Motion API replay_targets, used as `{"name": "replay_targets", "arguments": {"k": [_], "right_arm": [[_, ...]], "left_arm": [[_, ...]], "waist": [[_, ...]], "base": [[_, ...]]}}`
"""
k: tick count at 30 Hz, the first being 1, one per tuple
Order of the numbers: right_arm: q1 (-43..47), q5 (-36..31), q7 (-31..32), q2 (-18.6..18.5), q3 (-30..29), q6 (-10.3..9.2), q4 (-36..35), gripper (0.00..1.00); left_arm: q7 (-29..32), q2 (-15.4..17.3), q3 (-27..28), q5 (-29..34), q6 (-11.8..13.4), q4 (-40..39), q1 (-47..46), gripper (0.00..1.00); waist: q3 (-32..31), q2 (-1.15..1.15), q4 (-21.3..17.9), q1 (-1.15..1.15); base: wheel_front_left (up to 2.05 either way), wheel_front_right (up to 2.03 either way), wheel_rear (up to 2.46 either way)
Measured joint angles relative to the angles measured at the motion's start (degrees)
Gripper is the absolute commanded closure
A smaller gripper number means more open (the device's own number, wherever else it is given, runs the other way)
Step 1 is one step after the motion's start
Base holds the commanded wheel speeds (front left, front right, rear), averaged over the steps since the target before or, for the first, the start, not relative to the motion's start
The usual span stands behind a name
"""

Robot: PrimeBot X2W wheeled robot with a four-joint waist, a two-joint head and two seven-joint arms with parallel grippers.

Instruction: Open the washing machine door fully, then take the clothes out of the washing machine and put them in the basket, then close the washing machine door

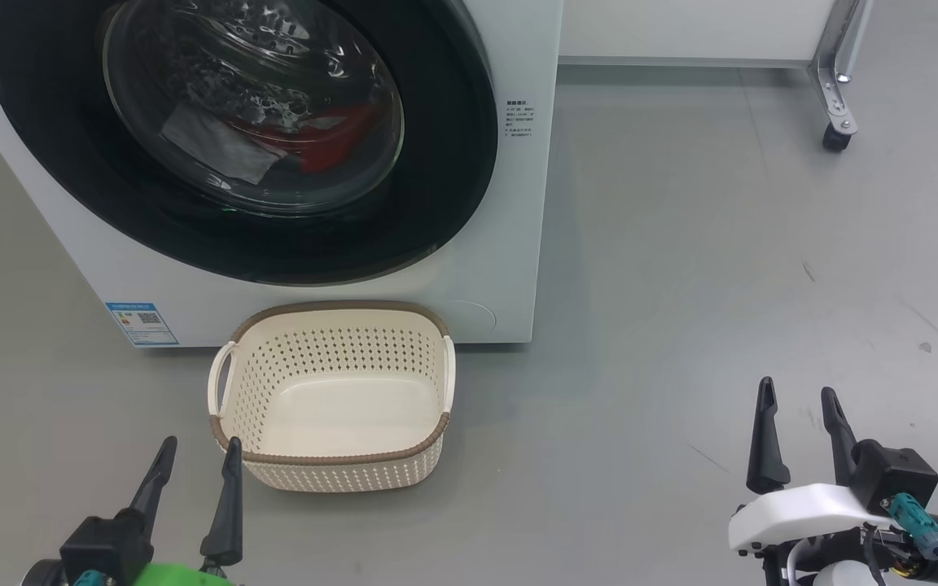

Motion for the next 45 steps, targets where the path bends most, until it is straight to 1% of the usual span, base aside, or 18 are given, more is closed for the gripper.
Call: {"name": "replay_targets", "arguments": {"k": [10,19,37,38,39,42,45], "right_arm": [[-1.0,-0.7,0.0,0.0,-0.2,-0.01,0.7,0.00],[-1.1,-4.6,0.0,0.0,1.5,-0.01,3.3,0.00],[-1.4,-4.6,0.0,0.0,0.9,-0.02,3.6,0.00],[-1.4,-4.3,0.0,0.0,0.9,-0.02,3.5,0.56],[-1.5,-4.0,0.0,0.0,0.9,-0.02,3.5,1.00],[-1.8,-3.9,0.0,0.0,0.9,-0.01,3.0,1.00],[-2.2,-2.4,0.0,0.0,0.6,0.01,2.1,1.00]], "left_arm": [[0.0,-0.2,0.5,0.3,0.0,0.5,-0.1,0.00],[0.0,-0.4,0.5,0.5,0.0,1.0,-0.1,0.00],[0.0,-0.8,0.8,0.5,0.0,1.5,-0.1,0.00],[0.0,-0.8,0.8,0.5,0.0,1.6,-0.1,0.00],[0.0,-0.8,0.8,0.5,0.0,1.6,-0.1,0.00],[0.0,-0.8,0.8,0.5,0.0,1.6,-0.1,0.00],[0.0,-0.8,0.8,0.5,0.0,1.5,-0.1,0.00]], "waist": [[-0.4,0.00,-0.2,0.00],[-0.8,0.00,-0.2,0.00],[-0.6,0.00,0.4,0.00],[-0.5,0.00,0.5,0.00],[-0.5,0.00,0.6,0.00],[-0.3,0.00,0.7,0.00],[0.0,0.00,0.8,0.00]], "base": [[0.00,0.00,0.00],[0.00,0.00,0.00],[0.00,0.00,0.00],[0.00,0.00,0.00],[0.00,0.00,0.00],[0.00,0.00,0.00],[0.00,0.00,0.00]]}}
